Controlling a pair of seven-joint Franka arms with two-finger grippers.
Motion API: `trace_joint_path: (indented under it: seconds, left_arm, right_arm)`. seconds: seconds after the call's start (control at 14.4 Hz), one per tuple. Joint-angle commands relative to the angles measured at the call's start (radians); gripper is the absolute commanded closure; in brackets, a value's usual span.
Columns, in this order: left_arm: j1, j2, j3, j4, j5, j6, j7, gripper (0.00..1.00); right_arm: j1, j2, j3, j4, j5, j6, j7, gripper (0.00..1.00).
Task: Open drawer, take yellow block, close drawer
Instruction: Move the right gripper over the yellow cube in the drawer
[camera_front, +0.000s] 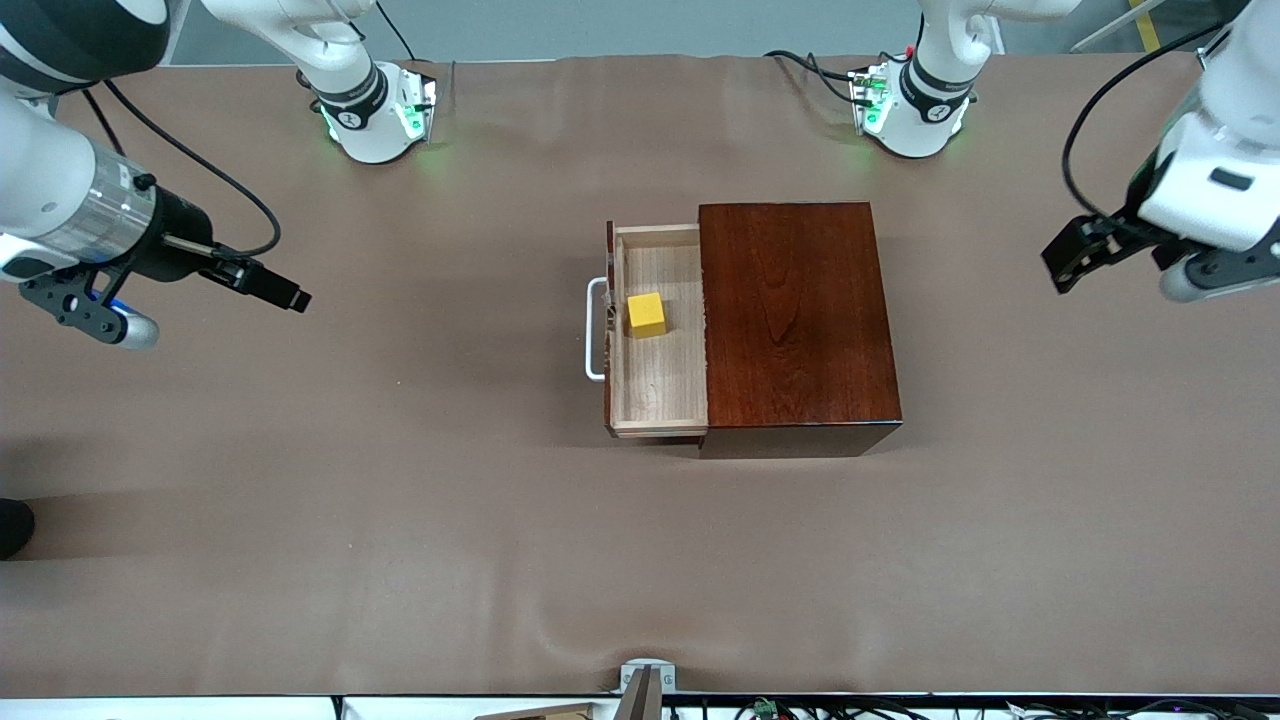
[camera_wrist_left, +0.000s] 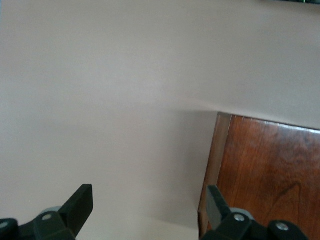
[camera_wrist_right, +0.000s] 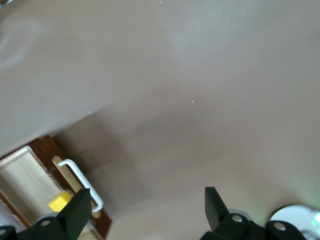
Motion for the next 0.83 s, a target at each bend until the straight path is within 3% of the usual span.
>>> trace_joint_path:
  seconds: [0.0, 0.28, 0.76]
  left_arm:
    - [0.082, -0.121, -0.011, -0.151, -0.07, 0.017, 0.063, 0.0]
    - [0.102, -0.162, -0.007, -0.19, -0.071, 0.017, 0.117, 0.0]
    - [0.097, -0.132, -0.024, -0.107, -0.1, 0.012, 0.195, 0.0]
  right_arm:
    - [0.048, 0.007, -0.002, 0.016, 0.026, 0.002, 0.193, 0.0]
    - [0.15, 0.024, -0.004, 0.016, 0.022, 0.003, 0.371, 0.0]
    - [0.355, 0.104, -0.004, 0.016, 0.003, 0.121, 0.785, 0.0]
